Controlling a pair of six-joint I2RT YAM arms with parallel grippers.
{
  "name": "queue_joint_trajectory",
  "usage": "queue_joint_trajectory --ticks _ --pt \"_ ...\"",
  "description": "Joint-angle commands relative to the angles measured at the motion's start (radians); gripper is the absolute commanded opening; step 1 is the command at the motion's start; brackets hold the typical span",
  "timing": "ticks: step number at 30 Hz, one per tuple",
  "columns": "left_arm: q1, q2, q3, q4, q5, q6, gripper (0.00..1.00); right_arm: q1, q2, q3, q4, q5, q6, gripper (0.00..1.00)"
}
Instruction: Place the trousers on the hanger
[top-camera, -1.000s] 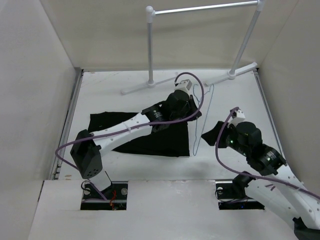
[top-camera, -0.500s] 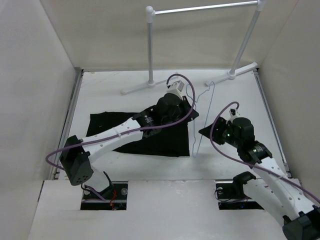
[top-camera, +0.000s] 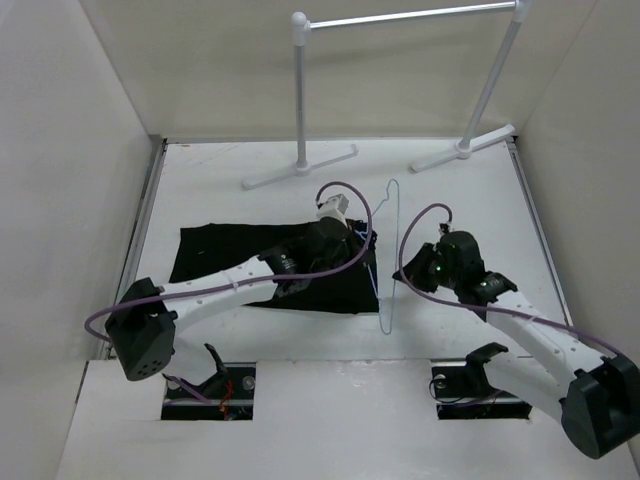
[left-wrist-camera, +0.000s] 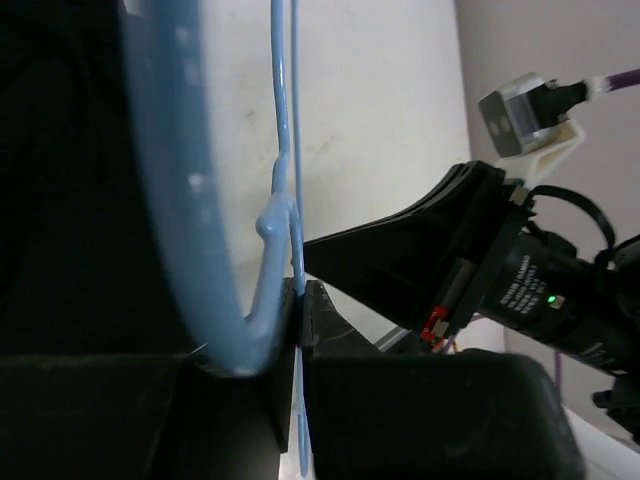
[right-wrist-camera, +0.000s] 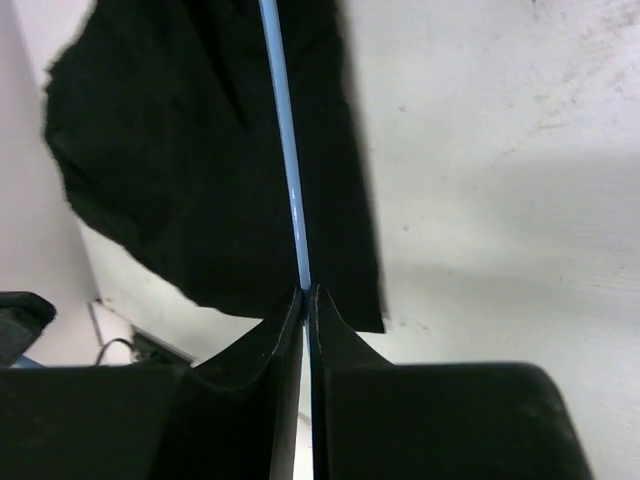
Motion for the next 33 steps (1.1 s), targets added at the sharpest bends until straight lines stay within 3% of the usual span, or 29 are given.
queue_joint_trajectory --ticks 1,5,8,14,20,26,33 --pt "-0.03 -0.031 -0.067 0.034 -0.038 -0.034 0.01 0.028 0.038 0.015 0.007 0.081 -0.032 0.13" --pt "-0.056 -0.019 -0.145 0.101 -0.099 -0.045 0.0 0.051 0.046 0.027 -0.014 0.122 -0.044 0.43" --pt "-0.064 -0.005 -0.173 0.153 -0.115 -0.05 0.0 0.051 0.021 0.044 -0.042 0.137 -0.067 0.53" --pt "-0.078 0.009 -0.212 0.225 -0.139 -0.051 0.0 0.103 0.073 0.086 0.026 0.104 -0.099 0.32" --pt "-0.09 0.065 -0.215 0.284 -0.188 -0.062 0.0 0.121 0.295 0.121 0.197 0.102 -0.157 0.47" --pt "-0.098 0.089 -0.207 0.298 -0.207 -0.065 0.0 0.106 0.463 0.187 0.305 0.09 -0.193 0.48" --pt "-0.096 0.072 -0.218 0.285 -0.227 -0.067 0.0 0.106 0.56 0.175 0.392 0.088 -0.174 0.59"
